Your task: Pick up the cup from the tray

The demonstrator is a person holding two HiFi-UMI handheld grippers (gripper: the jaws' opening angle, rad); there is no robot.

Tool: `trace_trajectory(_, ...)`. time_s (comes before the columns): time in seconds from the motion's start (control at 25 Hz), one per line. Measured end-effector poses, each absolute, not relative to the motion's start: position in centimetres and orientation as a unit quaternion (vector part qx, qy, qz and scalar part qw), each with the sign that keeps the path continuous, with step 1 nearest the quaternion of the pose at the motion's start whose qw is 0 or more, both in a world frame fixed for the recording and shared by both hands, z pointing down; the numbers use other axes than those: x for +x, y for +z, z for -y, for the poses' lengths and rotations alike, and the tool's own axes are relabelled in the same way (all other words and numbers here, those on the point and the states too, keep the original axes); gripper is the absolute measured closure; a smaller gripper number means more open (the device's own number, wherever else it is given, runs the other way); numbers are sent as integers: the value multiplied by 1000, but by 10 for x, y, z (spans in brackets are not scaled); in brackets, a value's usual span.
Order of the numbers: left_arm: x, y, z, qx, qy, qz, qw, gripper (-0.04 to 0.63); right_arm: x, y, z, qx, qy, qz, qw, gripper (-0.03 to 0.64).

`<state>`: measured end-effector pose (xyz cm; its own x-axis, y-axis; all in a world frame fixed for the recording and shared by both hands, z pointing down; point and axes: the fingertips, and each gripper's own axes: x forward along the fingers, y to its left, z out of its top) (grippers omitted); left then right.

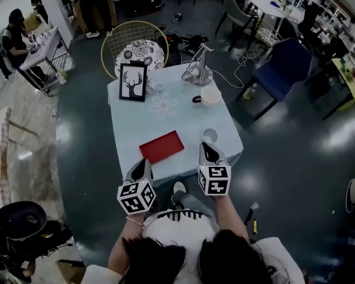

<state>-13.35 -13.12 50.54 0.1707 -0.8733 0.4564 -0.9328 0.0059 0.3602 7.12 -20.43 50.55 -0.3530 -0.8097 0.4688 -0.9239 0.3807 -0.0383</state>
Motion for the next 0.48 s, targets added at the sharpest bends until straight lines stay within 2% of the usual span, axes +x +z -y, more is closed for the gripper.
trace_trajectory(0.48,-127,495,153,714,58,636,286,595,81,506,225,547,159,801,184,594)
